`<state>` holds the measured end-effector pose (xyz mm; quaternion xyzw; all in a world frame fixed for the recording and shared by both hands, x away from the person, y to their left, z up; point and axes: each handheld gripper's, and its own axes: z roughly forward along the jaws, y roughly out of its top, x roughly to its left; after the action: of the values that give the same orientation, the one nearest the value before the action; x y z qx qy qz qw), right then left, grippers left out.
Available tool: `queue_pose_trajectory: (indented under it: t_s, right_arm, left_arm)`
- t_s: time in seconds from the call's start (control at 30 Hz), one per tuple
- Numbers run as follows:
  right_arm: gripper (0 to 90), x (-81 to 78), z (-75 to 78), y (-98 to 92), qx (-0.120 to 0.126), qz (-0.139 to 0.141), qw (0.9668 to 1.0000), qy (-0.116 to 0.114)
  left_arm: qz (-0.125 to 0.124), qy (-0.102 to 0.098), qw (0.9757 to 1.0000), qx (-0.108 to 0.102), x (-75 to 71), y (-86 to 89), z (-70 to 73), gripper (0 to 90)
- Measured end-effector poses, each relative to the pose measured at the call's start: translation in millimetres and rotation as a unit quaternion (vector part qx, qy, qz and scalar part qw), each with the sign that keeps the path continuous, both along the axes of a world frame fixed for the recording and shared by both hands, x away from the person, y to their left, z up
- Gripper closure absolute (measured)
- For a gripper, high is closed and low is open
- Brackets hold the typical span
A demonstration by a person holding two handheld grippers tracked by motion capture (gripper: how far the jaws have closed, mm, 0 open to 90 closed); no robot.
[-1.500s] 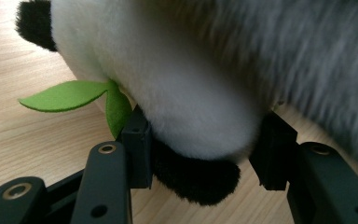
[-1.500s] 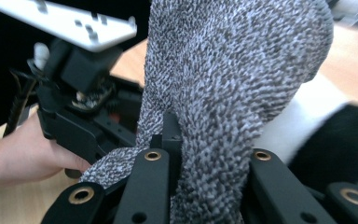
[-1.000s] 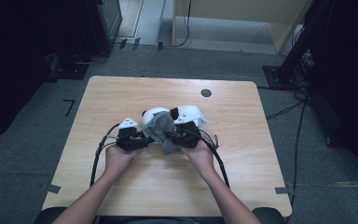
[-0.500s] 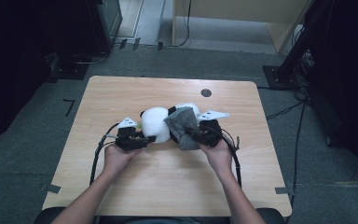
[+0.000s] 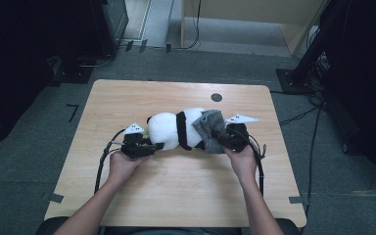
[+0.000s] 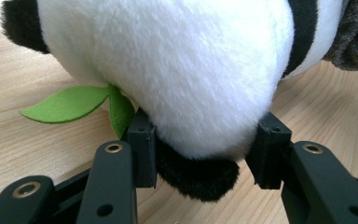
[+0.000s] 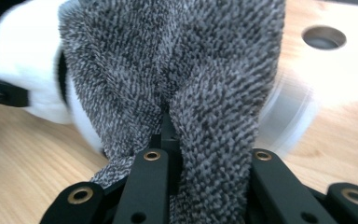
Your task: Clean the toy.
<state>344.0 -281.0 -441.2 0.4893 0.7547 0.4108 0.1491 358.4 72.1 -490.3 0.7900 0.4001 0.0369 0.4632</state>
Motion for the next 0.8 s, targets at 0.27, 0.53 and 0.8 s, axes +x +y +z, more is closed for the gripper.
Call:
queue_pose_trajectory:
  t_s: [0.27,0.53,0.8]
  right_arm:
    - [78.3,-3.1,13.9,-7.6,0.000,-0.012,0.9999,-0.011]
    - [78.3,-15.6,47.2,22.7,0.039,0.045,0.9969,-0.052]
    - [78.3,-9.2,35.3,75.4,0.047,0.111,0.9921,-0.035]
  left_arm:
    - [0.003,0.000,1.0000,-0.002,0.7,2.3,0.3,52.6]
    - [0.011,-0.006,0.9999,-0.005,-1.5,-0.4,4.3,52.6]
    - [0.017,-0.015,0.9997,-0.006,-5.0,-2.1,5.8,52.6]
